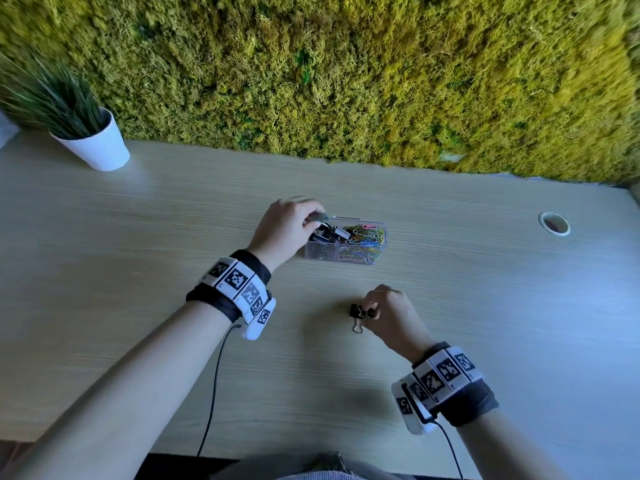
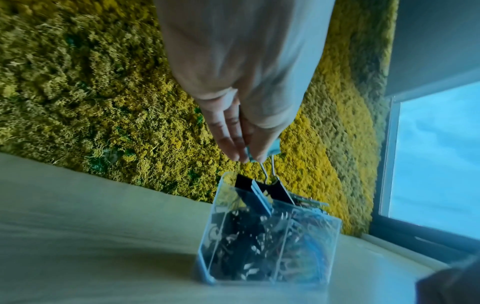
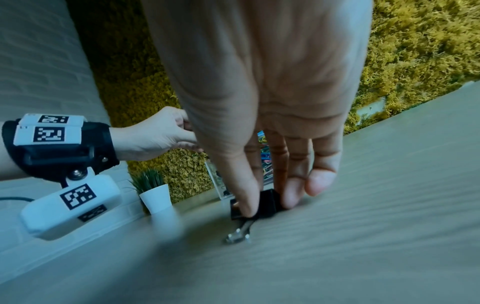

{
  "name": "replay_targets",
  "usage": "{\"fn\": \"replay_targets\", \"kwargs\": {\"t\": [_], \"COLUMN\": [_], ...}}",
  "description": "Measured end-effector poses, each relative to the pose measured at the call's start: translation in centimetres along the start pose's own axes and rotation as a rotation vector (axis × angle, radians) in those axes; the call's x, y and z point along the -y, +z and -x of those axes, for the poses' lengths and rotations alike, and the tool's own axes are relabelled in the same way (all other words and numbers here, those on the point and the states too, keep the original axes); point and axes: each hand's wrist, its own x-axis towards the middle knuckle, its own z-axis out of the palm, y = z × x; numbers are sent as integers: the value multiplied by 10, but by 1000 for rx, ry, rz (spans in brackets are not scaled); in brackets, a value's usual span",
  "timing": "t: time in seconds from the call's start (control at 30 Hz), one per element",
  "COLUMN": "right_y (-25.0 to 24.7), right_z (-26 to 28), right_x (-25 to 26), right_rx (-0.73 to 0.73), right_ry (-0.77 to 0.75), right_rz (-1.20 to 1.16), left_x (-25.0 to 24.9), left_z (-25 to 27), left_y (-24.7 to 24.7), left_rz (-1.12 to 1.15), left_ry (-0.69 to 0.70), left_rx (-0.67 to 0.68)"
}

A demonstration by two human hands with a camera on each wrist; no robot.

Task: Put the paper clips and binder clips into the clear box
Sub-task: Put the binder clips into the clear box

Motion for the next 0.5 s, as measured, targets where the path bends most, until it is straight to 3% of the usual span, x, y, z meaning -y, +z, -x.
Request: {"fn": "replay_targets", "kwargs": {"t": [0.3,0.5], "right_y": [-7,-37], "right_z": [-3,-15], "right_x": [-1,27], "right_rx": [-174,-385], "right_ry": [-2,-133], "right_rz": [-57,-251], "left_x": [13,10], "left_z": [16,22], "left_y": [7,13], "left_rz": [-102,-113], "left_ry": [75,79], "left_rx": [21,12]}}
